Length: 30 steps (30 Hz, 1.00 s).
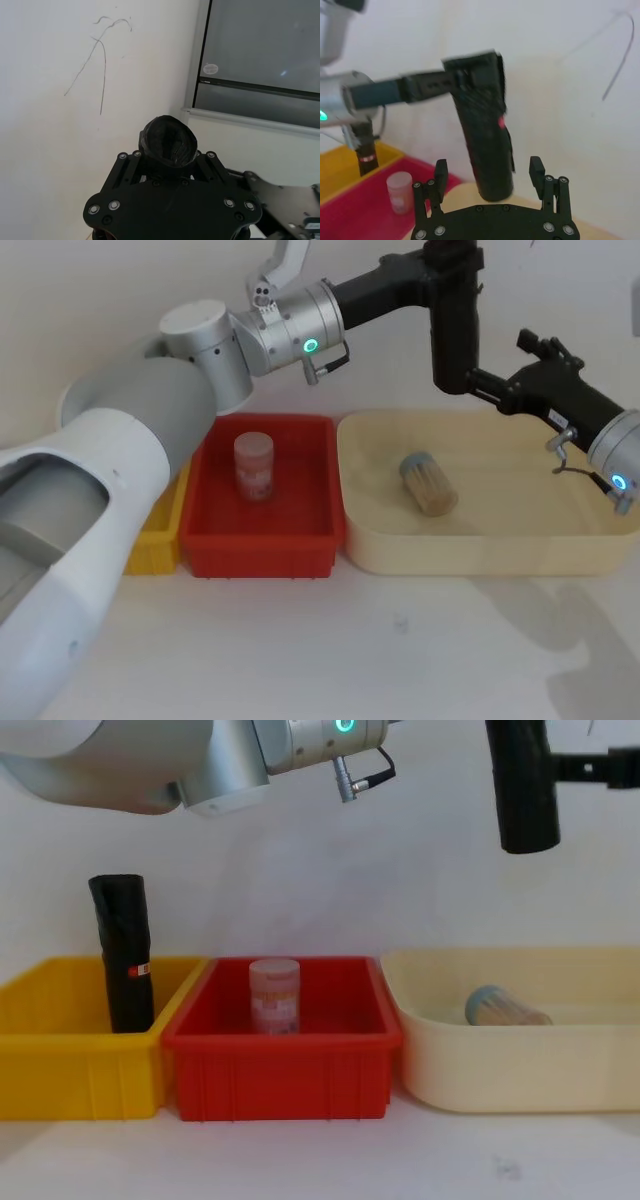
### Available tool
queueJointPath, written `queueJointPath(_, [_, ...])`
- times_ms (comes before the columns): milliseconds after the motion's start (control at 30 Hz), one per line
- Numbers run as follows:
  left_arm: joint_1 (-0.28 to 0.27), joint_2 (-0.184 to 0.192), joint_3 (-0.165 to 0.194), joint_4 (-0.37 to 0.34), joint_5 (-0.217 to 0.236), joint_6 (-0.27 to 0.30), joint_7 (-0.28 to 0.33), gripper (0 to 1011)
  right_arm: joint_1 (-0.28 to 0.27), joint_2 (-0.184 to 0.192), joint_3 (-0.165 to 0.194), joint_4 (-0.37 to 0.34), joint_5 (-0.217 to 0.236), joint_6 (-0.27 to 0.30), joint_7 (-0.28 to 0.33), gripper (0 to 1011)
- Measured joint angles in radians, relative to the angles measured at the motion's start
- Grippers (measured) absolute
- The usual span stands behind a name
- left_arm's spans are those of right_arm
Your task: Pick up the garbage bag with the one hand and transfer it to the other hand.
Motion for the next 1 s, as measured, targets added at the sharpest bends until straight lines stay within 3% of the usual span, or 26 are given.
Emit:
queueJointPath(500, [-0.024, -0.019, 0.008, 0.05, -0.011, -0.016, -0.017, 351, 0.043, -0.003, -0.041, -0.032, -0.021, -0.007, 0.003, 1000])
queueJointPath(1000, [-0.032, -0.025, 0.01, 0.066, -0.015, -0.02, -0.022, 351, 0.137, -0.052, -0.096, 0.074, -0.086, 0.019, -0.035, 1000])
